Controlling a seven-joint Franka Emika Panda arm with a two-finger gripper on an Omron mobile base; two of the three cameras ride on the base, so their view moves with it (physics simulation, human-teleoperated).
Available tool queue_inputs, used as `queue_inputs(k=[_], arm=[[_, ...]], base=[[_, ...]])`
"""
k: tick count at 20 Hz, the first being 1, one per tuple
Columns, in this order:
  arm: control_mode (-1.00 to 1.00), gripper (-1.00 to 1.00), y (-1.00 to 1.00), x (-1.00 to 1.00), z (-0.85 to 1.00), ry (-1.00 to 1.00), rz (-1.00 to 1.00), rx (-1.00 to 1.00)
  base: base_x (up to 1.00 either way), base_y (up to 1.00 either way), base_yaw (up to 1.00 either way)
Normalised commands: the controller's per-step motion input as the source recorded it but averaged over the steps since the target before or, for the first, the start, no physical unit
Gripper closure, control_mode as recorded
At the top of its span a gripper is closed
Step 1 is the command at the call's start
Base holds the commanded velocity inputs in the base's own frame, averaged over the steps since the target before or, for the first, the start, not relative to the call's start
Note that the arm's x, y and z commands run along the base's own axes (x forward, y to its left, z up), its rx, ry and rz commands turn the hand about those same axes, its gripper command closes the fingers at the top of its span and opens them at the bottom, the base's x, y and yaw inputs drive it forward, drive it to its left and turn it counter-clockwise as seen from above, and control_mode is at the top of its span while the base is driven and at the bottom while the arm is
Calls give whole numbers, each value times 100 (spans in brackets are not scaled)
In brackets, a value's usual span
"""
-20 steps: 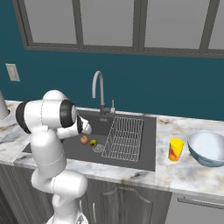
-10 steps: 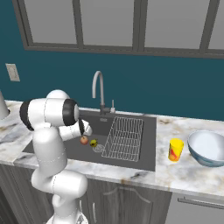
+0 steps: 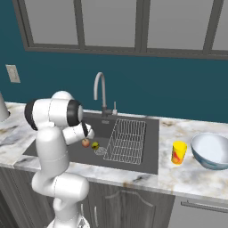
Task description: Remove the pear and peach from the sink. Then move the bowl and cup from the counter to the sink for washing.
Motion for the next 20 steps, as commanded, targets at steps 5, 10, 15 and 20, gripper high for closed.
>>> queue_inputs(k=[5,10,15,20], arm=[[-100,-100,2,2,-8,0,0,0],[-100,-100,3,1,-5,0,0,-3],[-100,-100,3,2,-4,3,0,-4],[-100,-100,1,1,-6,13,0,0]], base=[[0,0,0],[0,0,0],[0,0,0],[0,0,0]])
